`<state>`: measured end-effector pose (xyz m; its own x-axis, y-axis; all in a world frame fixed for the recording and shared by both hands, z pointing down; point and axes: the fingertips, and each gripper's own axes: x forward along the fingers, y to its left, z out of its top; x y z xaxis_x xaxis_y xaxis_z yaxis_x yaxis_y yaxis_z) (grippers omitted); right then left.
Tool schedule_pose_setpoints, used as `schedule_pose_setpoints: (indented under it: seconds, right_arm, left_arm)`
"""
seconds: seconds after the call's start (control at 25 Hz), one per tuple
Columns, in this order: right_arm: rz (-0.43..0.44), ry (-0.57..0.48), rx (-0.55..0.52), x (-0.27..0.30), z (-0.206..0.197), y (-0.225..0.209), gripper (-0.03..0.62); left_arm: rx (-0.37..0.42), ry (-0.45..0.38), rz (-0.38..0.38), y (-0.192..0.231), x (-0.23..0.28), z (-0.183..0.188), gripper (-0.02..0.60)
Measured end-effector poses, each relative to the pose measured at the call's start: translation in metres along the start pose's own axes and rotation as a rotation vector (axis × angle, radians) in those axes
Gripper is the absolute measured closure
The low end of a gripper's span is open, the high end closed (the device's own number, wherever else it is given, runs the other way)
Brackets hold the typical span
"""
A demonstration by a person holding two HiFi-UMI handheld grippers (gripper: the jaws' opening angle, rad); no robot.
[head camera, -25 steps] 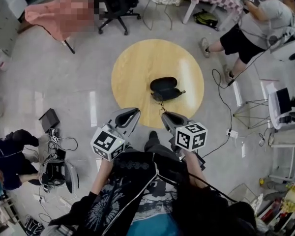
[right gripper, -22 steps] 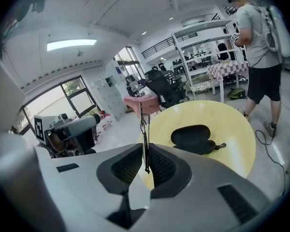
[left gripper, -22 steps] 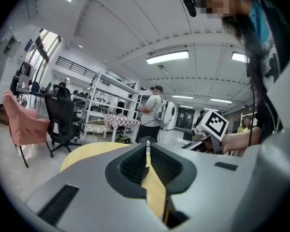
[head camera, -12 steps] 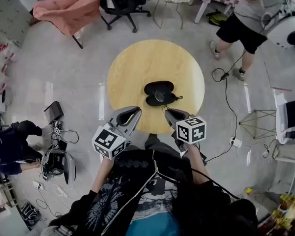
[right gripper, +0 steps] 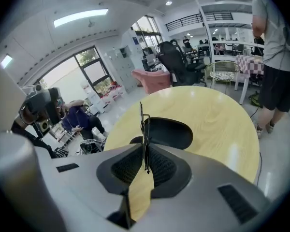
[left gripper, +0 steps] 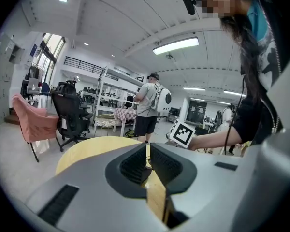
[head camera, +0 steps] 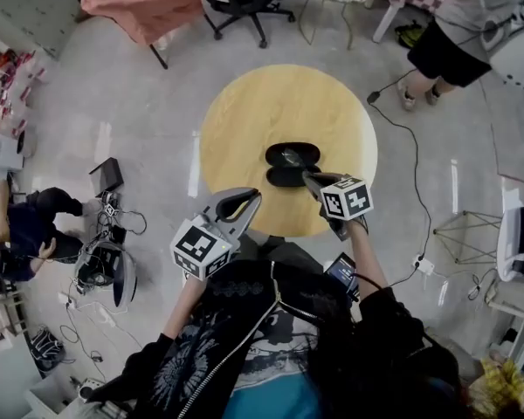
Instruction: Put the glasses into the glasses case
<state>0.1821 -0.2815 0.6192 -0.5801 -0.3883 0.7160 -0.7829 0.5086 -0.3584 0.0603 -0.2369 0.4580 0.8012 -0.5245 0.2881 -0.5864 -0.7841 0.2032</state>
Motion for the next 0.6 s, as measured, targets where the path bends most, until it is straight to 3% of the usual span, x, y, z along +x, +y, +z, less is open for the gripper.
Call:
schedule_pose_setpoints:
  seconds: [0.32,0.6]
  right_arm:
    - [0.100,0.159,-0.215,0.037,0.012,-0.013,0.534]
    - [0.101,0.290,-0.289,0.055,0.017,-0.033,0.534]
  left_arm:
    - [0.001,0.014,-0.006,0.029,0.004,0.001,0.552]
    - [0.014,0.012,-0.061,0.047,0.025,0.013,0.552]
